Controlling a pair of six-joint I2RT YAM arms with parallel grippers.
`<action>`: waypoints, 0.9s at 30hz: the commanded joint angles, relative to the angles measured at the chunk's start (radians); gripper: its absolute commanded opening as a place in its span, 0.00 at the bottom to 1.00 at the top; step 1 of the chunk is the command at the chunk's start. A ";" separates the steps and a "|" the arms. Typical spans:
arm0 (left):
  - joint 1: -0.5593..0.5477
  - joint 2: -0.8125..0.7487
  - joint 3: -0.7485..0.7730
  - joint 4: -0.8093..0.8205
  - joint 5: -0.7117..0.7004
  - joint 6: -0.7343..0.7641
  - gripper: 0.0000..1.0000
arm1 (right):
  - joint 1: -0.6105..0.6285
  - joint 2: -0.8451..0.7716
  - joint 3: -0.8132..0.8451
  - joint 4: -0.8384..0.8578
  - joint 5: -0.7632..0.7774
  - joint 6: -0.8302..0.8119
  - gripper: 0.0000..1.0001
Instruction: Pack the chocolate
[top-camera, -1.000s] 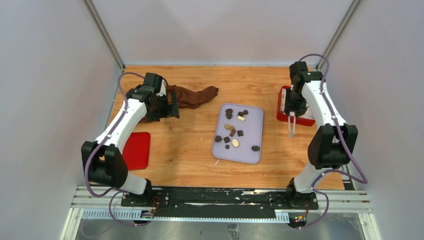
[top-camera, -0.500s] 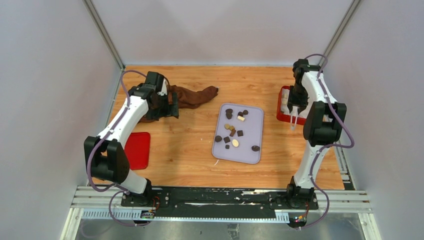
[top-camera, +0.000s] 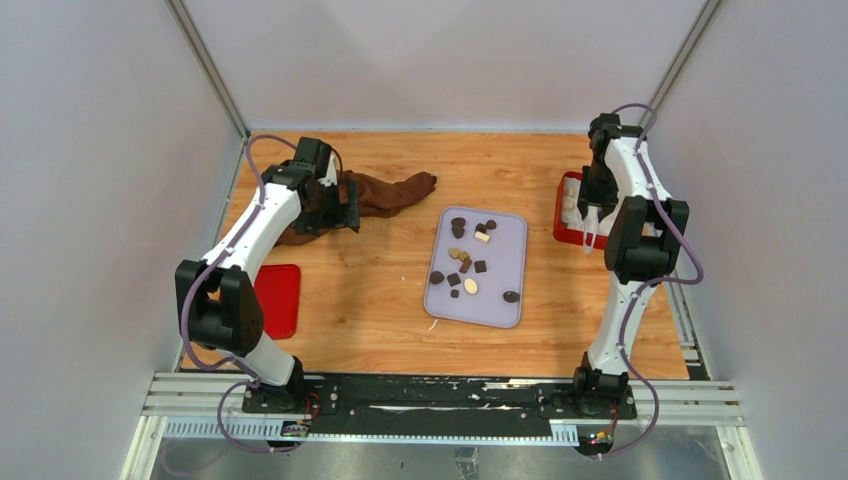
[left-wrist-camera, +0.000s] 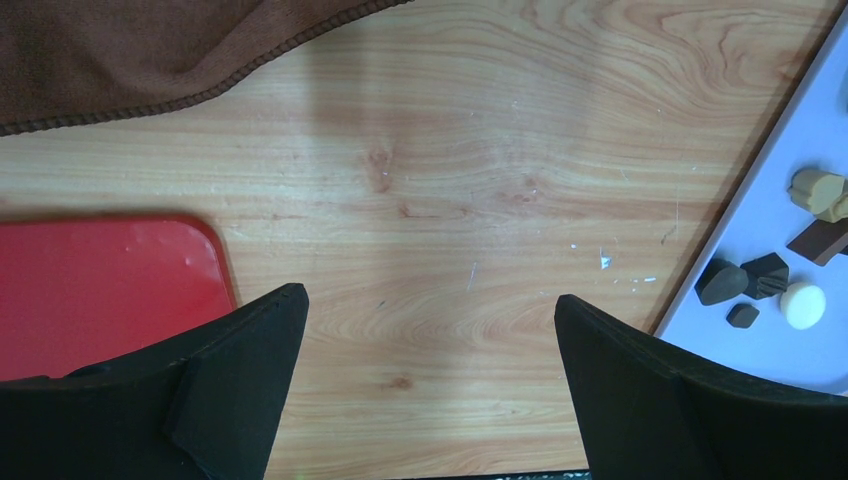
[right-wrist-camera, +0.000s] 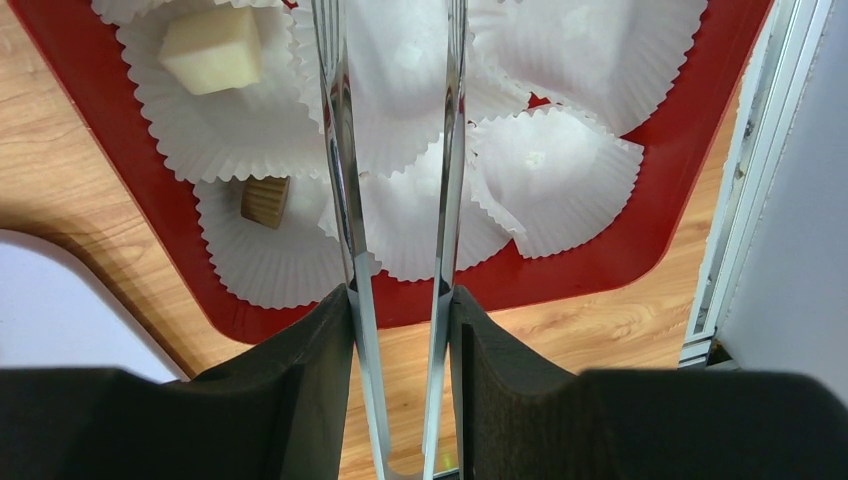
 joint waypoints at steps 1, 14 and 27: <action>0.004 0.014 0.031 -0.006 -0.012 0.011 1.00 | -0.020 0.024 0.040 -0.042 0.011 -0.017 0.10; 0.004 0.033 0.044 -0.006 -0.007 0.006 1.00 | -0.026 0.018 0.003 -0.038 0.019 -0.017 0.36; 0.004 0.025 0.036 -0.007 -0.003 0.005 1.00 | -0.031 0.008 -0.011 -0.025 0.013 -0.028 0.42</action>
